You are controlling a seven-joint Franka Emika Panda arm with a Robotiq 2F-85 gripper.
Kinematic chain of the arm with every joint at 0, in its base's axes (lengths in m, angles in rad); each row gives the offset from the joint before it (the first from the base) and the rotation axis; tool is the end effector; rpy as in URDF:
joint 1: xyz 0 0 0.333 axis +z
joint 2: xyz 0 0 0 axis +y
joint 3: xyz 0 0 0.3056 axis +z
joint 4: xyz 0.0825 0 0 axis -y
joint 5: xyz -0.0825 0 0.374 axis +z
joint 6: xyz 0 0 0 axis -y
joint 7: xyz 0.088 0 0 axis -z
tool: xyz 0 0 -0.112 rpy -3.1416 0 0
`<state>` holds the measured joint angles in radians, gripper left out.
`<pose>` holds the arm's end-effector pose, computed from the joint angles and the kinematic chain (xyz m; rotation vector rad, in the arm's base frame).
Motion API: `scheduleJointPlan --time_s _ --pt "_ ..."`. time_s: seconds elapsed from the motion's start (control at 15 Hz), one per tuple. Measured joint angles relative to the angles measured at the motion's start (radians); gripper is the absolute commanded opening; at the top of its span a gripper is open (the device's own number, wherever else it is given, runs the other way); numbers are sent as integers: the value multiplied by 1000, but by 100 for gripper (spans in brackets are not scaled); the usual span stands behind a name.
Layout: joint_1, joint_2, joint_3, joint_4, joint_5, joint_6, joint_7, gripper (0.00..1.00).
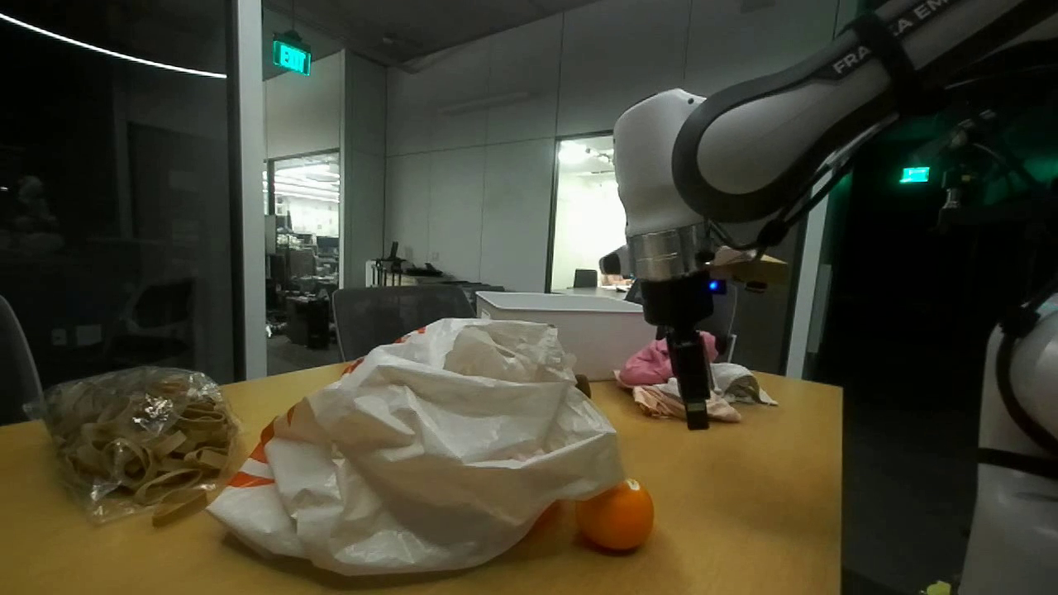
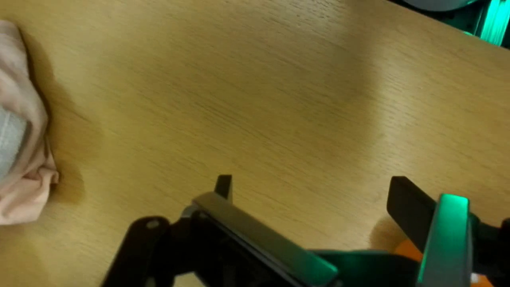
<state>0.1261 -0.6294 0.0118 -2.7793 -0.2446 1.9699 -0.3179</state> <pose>0.3120 0.0260 0.3689 2.8042 0.8197 -0.2927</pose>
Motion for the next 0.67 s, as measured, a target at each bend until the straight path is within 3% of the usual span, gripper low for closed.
scheduleJointPlan --time_s 0.4,0.67 --pt "104 9 -24 0 79 -83 -219 100" --pt "155 45 -21 1 125 33 -239 100"
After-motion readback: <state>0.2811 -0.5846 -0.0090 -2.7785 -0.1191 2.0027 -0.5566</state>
